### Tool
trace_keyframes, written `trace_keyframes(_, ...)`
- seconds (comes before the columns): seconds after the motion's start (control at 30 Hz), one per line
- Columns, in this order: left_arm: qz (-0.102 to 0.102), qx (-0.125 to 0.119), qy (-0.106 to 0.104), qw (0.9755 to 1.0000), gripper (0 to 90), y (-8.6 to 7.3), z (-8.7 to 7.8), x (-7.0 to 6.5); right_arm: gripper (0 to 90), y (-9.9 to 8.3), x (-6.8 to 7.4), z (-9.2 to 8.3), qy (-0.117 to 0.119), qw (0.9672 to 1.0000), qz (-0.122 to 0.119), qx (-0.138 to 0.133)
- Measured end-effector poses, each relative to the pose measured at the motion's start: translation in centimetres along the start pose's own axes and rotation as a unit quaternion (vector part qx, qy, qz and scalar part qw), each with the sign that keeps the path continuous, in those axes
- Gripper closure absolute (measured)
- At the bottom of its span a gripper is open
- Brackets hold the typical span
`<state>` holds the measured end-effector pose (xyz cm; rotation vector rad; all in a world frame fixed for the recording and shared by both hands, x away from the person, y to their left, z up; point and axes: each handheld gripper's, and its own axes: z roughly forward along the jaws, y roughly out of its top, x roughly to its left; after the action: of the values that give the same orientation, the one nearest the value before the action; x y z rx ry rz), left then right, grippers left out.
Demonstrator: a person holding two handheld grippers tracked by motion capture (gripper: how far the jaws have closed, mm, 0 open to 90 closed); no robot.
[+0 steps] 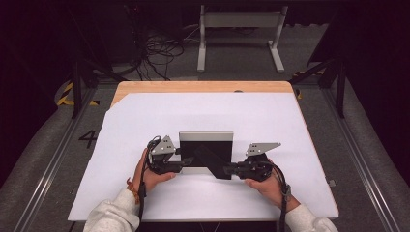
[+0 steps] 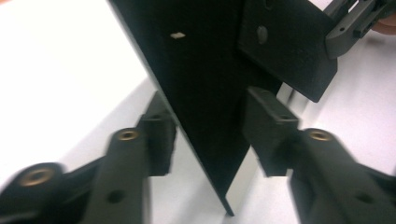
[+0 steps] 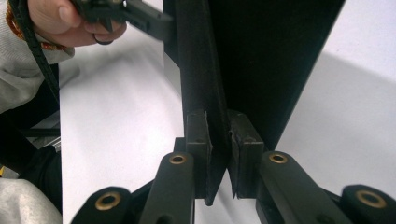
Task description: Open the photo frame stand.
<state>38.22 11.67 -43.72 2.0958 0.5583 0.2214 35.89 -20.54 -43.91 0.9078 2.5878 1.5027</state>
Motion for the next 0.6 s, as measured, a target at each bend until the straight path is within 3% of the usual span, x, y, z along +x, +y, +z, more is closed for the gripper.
trace_keyframes(0.23, 0.01, 0.02, -0.013, 0.9997, 43.0, 0.2, 1.5, -0.6, 80.6, 0.0, 0.1, 0.0, -0.004, 1.0, -0.007, 0.003)
trace_keyframes(0.33, 0.007, 0.016, -0.005, 0.9998, 50.1, 0.1, 1.5, -0.5, 80.7, 0.0, 0.1, 0.0, -0.003, 1.0, -0.007, 0.003)
trace_keyframes(0.47, 0.006, 0.015, -0.002, 0.9999, 51.6, 0.1, 1.4, -0.5, 80.5, 0.0, 0.1, 0.0, -0.004, 1.0, -0.005, 0.002)
trace_keyframes(0.6, 0.015, 0.011, 0.014, 0.9997, 57.3, 0.2, 1.2, -0.7, 81.1, 0.1, 0.1, -0.1, -0.01, 0.9999, -0.006, -0.002)
